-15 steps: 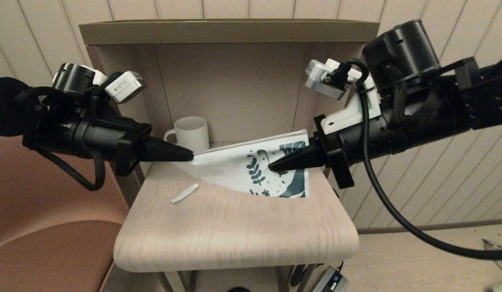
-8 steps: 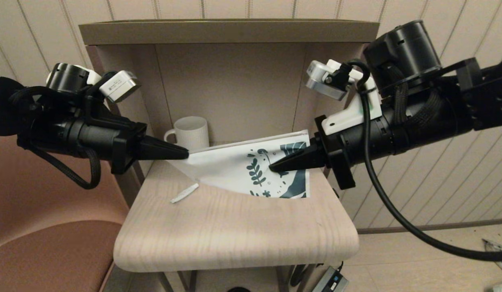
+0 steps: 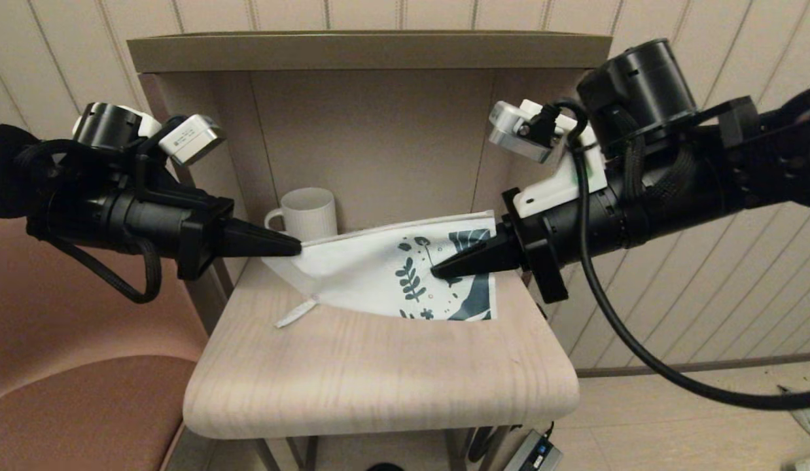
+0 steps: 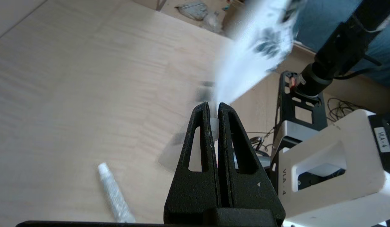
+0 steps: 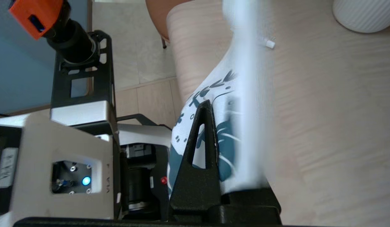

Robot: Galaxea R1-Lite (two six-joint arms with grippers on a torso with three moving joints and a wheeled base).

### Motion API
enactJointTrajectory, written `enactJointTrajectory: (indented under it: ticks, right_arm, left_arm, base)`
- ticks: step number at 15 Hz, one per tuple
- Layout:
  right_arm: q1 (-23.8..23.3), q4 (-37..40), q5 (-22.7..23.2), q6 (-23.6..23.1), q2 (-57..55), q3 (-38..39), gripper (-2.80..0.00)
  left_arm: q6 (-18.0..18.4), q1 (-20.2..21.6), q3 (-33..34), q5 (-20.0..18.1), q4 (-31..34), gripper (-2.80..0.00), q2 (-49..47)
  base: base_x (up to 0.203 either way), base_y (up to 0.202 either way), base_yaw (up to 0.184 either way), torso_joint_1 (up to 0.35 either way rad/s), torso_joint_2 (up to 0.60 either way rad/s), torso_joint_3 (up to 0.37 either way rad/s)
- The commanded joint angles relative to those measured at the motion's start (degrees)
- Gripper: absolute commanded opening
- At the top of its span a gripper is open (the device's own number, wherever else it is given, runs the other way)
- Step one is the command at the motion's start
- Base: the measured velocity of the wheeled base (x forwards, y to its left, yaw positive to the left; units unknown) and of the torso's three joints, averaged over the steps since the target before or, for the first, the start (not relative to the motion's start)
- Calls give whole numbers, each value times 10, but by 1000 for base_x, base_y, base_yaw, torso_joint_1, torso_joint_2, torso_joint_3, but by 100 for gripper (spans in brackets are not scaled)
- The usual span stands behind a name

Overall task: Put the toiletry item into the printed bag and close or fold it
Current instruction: Open the storage bag

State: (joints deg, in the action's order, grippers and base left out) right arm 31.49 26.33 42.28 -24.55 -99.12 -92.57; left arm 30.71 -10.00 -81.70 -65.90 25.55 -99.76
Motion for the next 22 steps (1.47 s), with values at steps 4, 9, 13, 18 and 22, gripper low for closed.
enactJointTrajectory:
  ticks: [4, 9, 13, 18, 22]
  right_arm:
    - [7, 1, 3, 0, -49, -27, -280]
    - [13, 1, -1, 0, -28, -8, -280]
    - [7, -3, -2, -4, 2, 47, -280]
    - [2, -108, -9, -5, 6, 123, -280]
    - [6, -123, -30, -5, -6, 116, -280]
  left_arm:
    - [1, -10, -10, -15, 2, -280, 1]
    - [1, -11, -7, -14, 1, -280, 3]
    - [-2, 3, -37, -16, 4, -280, 2]
    - [-5, 5, -52, -19, 9, -280, 4]
    - [-3, 2, -31, -19, 9, -280, 9]
  base:
    - [0, 0, 0, 0, 0, 0]
    - [0, 0, 0, 0, 0, 0]
    - [0, 0, 0, 0, 0, 0]
    - [0, 0, 0, 0, 0, 0]
    - [0, 0, 0, 0, 0, 0]
